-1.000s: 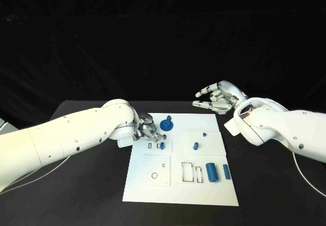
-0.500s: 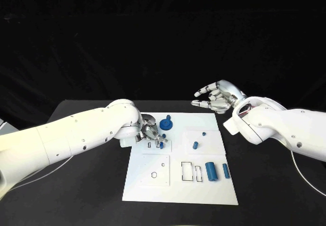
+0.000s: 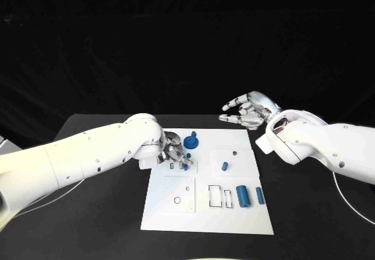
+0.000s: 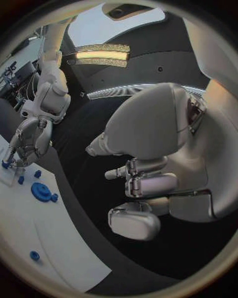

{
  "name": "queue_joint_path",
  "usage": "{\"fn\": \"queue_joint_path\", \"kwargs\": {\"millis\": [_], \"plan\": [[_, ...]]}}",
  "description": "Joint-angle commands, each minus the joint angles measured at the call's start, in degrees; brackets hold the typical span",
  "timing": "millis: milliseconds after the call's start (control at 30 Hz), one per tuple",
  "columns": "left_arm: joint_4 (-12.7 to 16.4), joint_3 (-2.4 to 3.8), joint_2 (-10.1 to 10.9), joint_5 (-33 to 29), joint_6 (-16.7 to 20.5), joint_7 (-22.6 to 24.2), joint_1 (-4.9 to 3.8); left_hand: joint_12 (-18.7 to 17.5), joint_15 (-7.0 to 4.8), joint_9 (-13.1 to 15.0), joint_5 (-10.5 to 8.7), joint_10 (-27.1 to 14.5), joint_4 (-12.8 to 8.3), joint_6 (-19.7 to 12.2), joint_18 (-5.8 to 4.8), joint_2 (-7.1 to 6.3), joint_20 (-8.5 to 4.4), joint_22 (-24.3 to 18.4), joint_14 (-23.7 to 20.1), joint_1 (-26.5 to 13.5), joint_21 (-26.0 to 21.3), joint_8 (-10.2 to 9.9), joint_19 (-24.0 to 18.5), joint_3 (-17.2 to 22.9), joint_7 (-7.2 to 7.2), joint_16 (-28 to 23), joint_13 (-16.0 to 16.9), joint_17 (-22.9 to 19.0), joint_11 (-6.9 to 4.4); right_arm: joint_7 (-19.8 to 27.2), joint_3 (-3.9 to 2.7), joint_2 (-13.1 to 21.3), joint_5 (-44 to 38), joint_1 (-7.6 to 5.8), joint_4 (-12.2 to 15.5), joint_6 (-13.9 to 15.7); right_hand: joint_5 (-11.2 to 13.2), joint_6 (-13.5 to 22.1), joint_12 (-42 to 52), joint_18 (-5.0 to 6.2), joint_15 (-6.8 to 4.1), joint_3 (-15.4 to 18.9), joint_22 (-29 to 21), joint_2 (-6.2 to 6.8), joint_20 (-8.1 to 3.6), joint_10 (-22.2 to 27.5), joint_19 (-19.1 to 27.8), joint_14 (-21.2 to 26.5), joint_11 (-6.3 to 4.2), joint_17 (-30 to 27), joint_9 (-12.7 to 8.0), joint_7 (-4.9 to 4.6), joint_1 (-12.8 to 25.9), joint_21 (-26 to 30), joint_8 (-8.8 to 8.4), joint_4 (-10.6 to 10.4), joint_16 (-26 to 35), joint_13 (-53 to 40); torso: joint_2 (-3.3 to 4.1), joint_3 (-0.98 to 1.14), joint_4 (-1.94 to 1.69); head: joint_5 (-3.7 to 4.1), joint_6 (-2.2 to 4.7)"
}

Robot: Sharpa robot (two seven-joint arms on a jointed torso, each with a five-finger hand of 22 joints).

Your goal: Assemble the parts on the task board

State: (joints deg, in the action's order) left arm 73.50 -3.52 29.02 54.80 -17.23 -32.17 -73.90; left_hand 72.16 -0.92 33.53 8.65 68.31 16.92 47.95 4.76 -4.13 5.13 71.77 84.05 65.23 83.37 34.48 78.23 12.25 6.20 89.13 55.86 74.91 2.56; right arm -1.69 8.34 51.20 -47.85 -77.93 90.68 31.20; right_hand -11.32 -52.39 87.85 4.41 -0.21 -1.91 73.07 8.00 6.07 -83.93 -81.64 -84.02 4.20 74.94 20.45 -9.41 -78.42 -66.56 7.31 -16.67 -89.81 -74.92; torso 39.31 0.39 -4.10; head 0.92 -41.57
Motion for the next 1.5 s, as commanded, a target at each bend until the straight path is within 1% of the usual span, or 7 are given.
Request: {"fn": "queue_joint_path", "kwargs": {"millis": [33,400,700,1133,1200,1333,1500], "plan": [[0.15,0.01,-0.23,-0.95,-1.15,0.18,-0.11,-0.21,-0.29,0.50,0.18,0.12,-0.28,0.46,-0.94,0.22,-0.16,0.03,5.27,1.01,0.28,0.37,0.30,0.32,-0.02,0.22,0.16,13.38,-0.45,-0.06,-0.03,-0.10,-0.16,-0.01,-0.08,-1.15,-0.20,-0.01,-0.20,0.55,0.45,-0.29,-0.09,-0.32,-0.08,-3.86,0.33,-5.65,0.32,13.76,0.03,0.14,-0.22,0.26,0.28,-0.01,0.23,-12.93,0.01,0.00,0.01,-0.02,-0.09],[0.15,0.01,-0.32,-1.20,-0.77,0.17,-0.11,-0.29,-1.01,3.98,0.15,0.46,-0.38,0.32,-0.99,2.00,-0.71,0.32,5.29,5.62,0.36,2.17,0.42,3.56,-0.91,0.22,0.45,13.44,-1.26,-0.18,-0.02,-0.20,-0.25,-0.01,-0.18,-2.10,-0.57,-0.09,-0.16,0.58,0.43,-0.38,-0.18,-0.62,-0.09,-3.90,0.38,-5.63,0.29,13.66,0.05,0.17,-0.27,0.42,0.37,0.03,0.27,-12.97,0.01,0.02,0.08,-0.08,-0.17],[-0.19,0.01,-0.67,-1.32,-1.42,0.37,-0.11,-0.34,-1.36,6.60,0.07,0.58,-0.79,-0.60,-1.03,1.99,-1.03,0.55,5.32,9.28,0.39,2.94,0.50,8.84,-1.27,0.22,0.74,13.50,-1.64,-0.26,-0.02,-0.33,-0.35,0.00,-0.16,-2.68,-1.79,-0.08,-0.18,0.58,0.39,-0.43,-0.19,-0.73,-0.12,-3.87,0.37,-5.62,0.26,13.62,0.06,0.19,-0.48,0.54,0.47,0.09,0.29,-12.94,-0.03,0.02,0.00,-0.03,-0.27],[-0.91,-0.10,-0.85,-1.73,-2.52,0.21,-0.10,-0.59,-1.62,8.97,0.19,0.67,-2.20,-1.09,-1.05,-0.49,-1.24,0.72,5.32,11.22,0.40,3.13,0.54,17.16,-1.50,0.21,0.80,13.52,-1.87,-0.35,-0.01,-0.23,-0.37,0.00,-0.13,-2.87,-2.42,-0.11,-0.16,0.59,0.38,-0.46,-0.22,-0.81,-0.14,-3.89,0.37,-5.60,0.25,13.53,0.07,0.21,-0.53,0.62,0.54,0.08,0.32,-12.96,-0.07,0.00,0.01,-0.04,-0.37],[-0.88,-0.10,-0.78,-2.16,-1.98,0.47,-0.10,-0.68,-1.49,9.88,0.17,0.90,-3.31,-1.19,-1.04,-1.68,-1.33,0.79,5.31,10.75,0.42,3.26,0.56,21.93,-1.27,0.18,0.89,13.48,-1.83,-0.34,-0.01,-0.22,-0.37,0.00,-0.14,-2.88,-2.42,-0.11,-0.16,0.59,0.38,-0.46,-0.22,-0.81,-0.14,-3.89,0.37,-5.60,0.25,13.53,0.07,0.21,-0.53,0.62,0.54,0.08,0.32,-12.96,-0.02,-0.01,-0.02,-0.06,-0.29],[-0.54,-0.11,-0.41,-4.13,0.86,1.14,-0.09,-0.46,-1.53,12.56,1.01,2.13,-8.67,-1.10,-1.14,-4.91,-1.20,1.29,5.48,7.92,0.62,4.25,0.88,33.49,-1.18,0.34,1.66,13.87,-1.74,-0.33,-0.01,-0.20,-0.37,0.01,-0.18,-2.88,-2.42,-0.11,-0.16,0.59,0.38,-0.46,-0.22,-0.81,-0.14,-3.89,0.37,-5.60,0.25,13.53,0.07,0.21,-0.53,0.62,0.54,0.08,0.32,-12.96,-0.04,0.01,-0.02,-0.12,-0.19],[0.32,-0.10,0.41,-7.15,4.83,1.49,-0.09,0.11,-1.79,14.16,3.83,3.50,-11.87,-0.20,-1.39,-6.15,-1.39,2.56,5.71,4.94,1.11,4.90,1.77,37.40,-1.39,0.58,2.72,14.42,-2.02,-0.32,0.00,-0.10,-0.37,0.02,-0.21,-2.89,-2.57,-0.12,-0.13,0.59,0.37,-0.47,-0.20,-0.83,-0.14,-3.92,0.36,-5.60,0.24,13.54,0.07,0.21,-0.54,0.61,0.55,0.07,0.31,-12.98,-0.06,0.01,-0.01,-0.22,0.04]]}}
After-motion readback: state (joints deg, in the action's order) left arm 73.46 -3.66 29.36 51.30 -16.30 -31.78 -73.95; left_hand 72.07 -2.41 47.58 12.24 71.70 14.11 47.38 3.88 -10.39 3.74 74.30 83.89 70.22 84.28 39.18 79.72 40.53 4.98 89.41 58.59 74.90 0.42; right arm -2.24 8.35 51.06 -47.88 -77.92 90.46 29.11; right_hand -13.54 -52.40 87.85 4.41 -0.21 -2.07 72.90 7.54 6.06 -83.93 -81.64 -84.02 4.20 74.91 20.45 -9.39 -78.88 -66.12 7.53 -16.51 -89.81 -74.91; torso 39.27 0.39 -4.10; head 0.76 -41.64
